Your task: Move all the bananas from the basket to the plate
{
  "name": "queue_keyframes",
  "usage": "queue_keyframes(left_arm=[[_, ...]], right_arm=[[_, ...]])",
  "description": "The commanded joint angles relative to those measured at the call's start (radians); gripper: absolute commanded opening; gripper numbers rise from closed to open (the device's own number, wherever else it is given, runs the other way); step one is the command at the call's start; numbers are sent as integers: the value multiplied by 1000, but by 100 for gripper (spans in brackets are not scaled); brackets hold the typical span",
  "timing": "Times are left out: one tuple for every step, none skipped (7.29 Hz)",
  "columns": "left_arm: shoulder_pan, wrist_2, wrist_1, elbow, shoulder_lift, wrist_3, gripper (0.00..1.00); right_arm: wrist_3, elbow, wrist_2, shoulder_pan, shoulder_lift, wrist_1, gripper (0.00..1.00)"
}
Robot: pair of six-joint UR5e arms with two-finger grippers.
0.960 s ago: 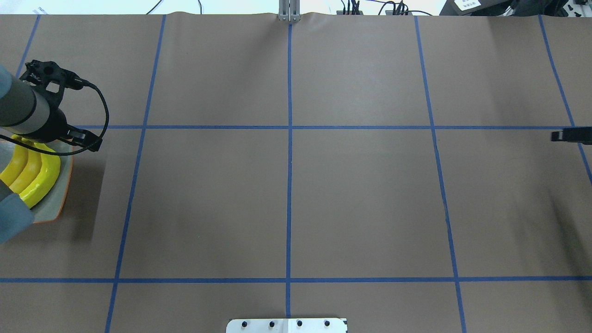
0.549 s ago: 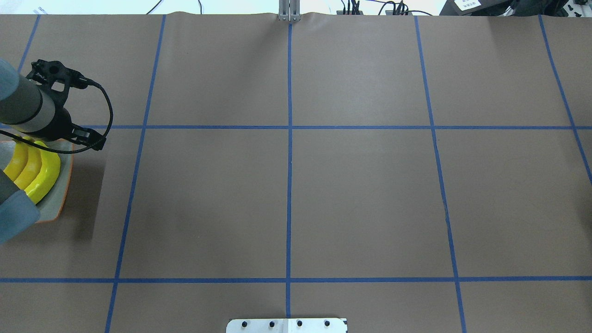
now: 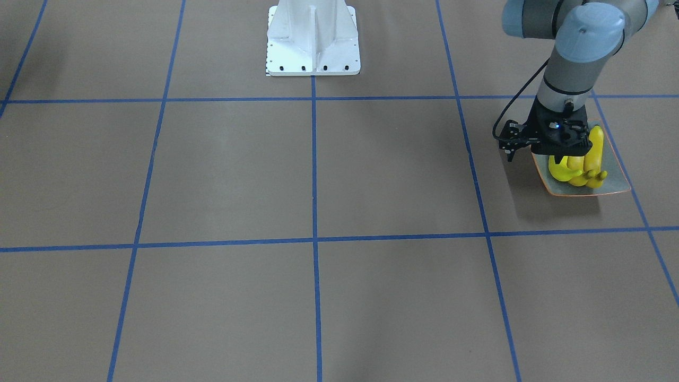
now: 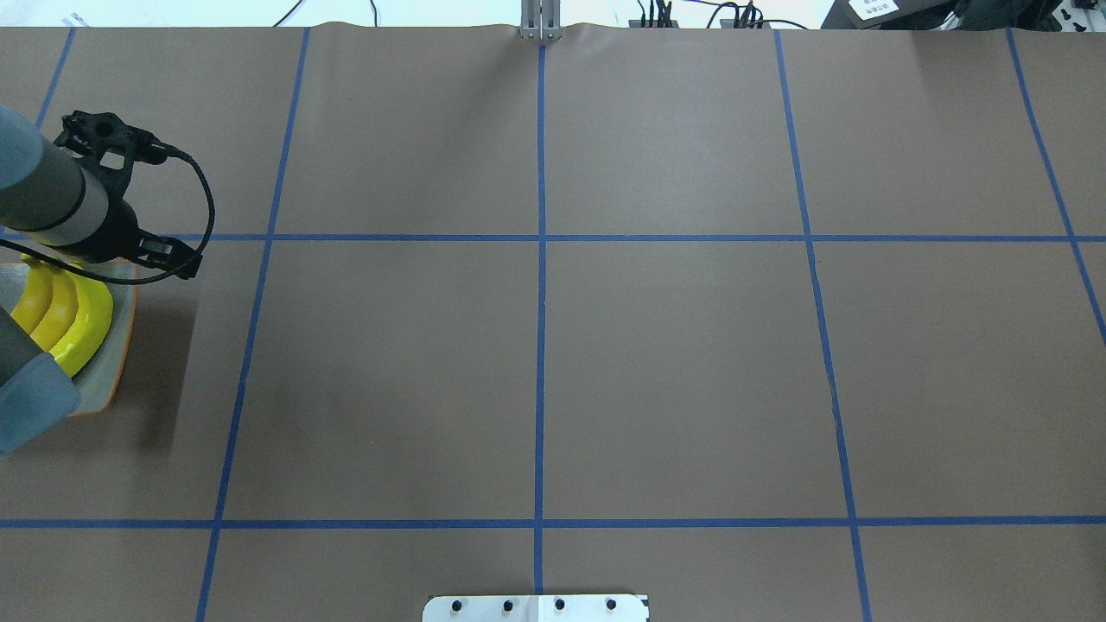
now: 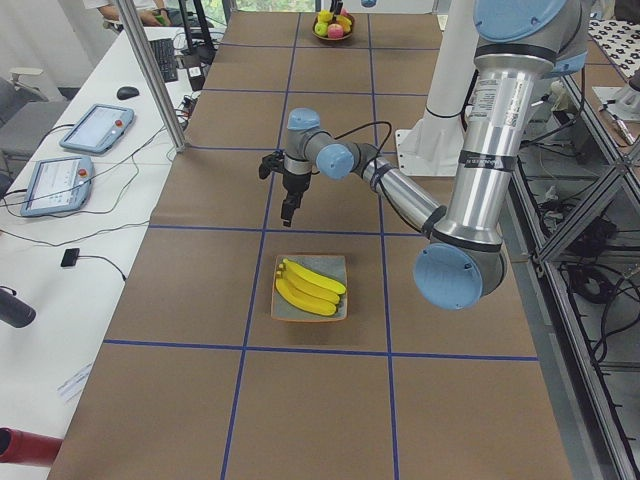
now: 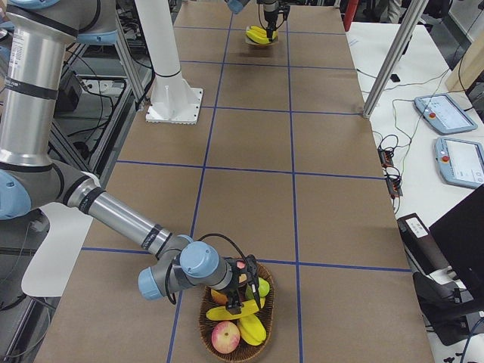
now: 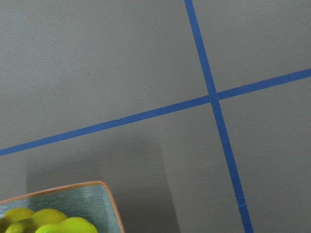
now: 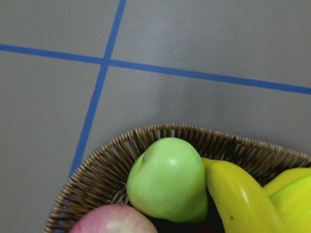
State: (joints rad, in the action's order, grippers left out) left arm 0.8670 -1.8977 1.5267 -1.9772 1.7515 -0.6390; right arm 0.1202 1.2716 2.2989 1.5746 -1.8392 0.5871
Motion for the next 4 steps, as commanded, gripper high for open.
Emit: queue_keyframes(left_arm=[[0,2,0,0,0,-2,100],[-2,2,0,0,0,-4,100],[-3,2,0,3,0,-2,100],[-3,2,0,8,0,-2,100]], right_arm=[[-19,-17,2,43,1,3,100],[-20,-20,-3,45,3,3,100],[-30,-41,-6,45,11,2,100],[-30,-60,-7,44,20,2,99]])
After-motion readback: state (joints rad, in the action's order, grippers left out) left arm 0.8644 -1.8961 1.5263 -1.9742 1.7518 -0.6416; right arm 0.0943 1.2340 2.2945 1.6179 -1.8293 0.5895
